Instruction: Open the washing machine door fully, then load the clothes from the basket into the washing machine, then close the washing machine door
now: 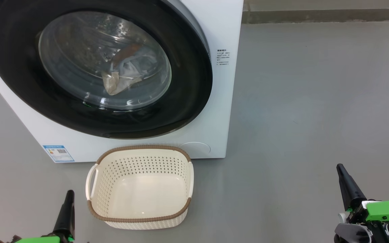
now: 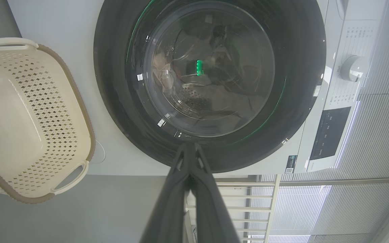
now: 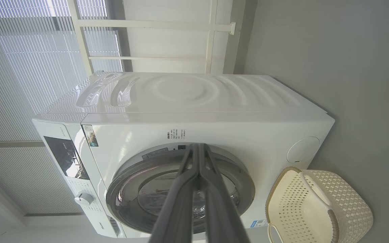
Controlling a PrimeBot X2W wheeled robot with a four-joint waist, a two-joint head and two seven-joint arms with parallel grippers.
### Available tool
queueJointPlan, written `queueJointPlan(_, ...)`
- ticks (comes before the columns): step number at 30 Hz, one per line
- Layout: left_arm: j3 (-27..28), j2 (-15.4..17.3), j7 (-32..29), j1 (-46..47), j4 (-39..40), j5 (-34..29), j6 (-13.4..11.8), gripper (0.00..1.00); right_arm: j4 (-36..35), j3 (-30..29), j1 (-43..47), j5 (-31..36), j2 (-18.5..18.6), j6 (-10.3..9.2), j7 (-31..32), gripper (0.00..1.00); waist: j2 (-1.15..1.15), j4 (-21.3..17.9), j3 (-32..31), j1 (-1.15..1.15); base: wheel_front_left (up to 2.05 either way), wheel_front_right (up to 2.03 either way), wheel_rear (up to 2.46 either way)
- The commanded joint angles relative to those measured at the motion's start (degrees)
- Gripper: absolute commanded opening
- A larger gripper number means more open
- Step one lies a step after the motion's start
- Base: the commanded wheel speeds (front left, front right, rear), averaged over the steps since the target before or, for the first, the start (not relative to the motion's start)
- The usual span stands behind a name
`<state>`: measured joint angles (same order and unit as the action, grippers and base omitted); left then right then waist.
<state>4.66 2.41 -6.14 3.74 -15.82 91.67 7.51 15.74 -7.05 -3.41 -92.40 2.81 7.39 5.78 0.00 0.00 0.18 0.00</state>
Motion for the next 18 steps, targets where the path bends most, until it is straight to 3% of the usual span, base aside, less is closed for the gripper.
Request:
queueJointPlan(1,1.9,0.5,-0.4,2.4,1.8,0.5,0.0,0.0,-1.7,1.0,-2.7,-0.2,0.4,0.1,0.3,0.0,0.0,0.0,0.0,0.0,0.0,0.0,0.0)
queueJointPlan(18,1.9,0.5,-0.4,2.4,1.8,0.5,0.0,0.0,-1.7,0.9,-2.7,-0.1,0.4,0.1,0.4,0.0,0.0,0.0,0.0,0.0,0.0,0.0,0.0)
